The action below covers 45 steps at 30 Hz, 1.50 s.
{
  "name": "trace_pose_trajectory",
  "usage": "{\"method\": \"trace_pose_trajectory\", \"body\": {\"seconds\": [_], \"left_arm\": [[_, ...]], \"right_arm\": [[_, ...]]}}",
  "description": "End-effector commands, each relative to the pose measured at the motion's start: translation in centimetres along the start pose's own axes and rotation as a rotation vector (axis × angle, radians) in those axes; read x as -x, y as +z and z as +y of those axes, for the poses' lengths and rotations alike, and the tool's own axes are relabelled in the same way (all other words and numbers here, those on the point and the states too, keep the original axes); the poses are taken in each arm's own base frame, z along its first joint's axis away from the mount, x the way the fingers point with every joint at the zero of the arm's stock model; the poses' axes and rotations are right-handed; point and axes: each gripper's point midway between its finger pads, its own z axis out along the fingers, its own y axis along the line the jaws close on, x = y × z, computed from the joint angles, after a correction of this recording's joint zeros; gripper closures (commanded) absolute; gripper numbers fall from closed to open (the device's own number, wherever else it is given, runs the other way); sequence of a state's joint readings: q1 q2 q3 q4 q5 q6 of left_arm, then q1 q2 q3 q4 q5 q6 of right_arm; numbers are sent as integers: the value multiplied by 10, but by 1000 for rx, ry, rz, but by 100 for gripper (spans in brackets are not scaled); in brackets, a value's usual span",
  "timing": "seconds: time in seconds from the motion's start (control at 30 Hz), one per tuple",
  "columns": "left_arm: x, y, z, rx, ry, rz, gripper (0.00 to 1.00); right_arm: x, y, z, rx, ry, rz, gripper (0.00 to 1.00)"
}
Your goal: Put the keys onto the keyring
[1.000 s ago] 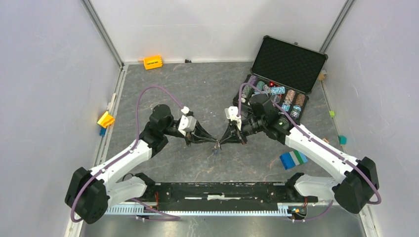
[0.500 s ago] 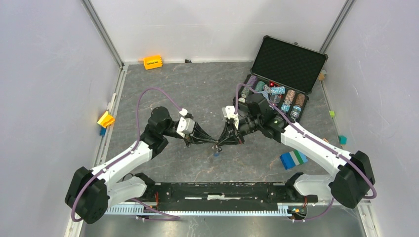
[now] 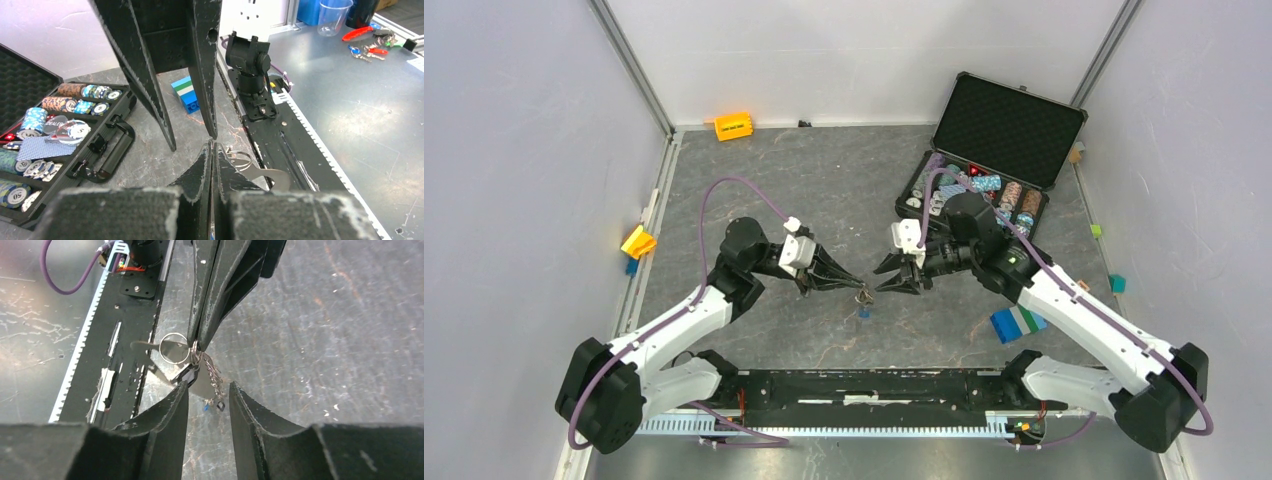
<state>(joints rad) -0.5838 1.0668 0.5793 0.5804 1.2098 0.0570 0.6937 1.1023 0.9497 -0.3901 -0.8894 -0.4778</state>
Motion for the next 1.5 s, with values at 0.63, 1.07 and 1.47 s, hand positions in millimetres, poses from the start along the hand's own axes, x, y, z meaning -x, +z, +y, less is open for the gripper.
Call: {"method": "trace_pose_trajectory", "body": {"seconds": [0.63,1.07,1.47], "left_arm": [[16,3,17,81,-52,-58,98],[16,3,18,87,-52,-58,98],[14,2,17,88,-52,-53,98]], "right_arm": [[27,0,-8,-36,-49,-86,69],[19,6,-4,-10,-27,-83,77],[22,7,-5,-15,-25,-93,96]]}}
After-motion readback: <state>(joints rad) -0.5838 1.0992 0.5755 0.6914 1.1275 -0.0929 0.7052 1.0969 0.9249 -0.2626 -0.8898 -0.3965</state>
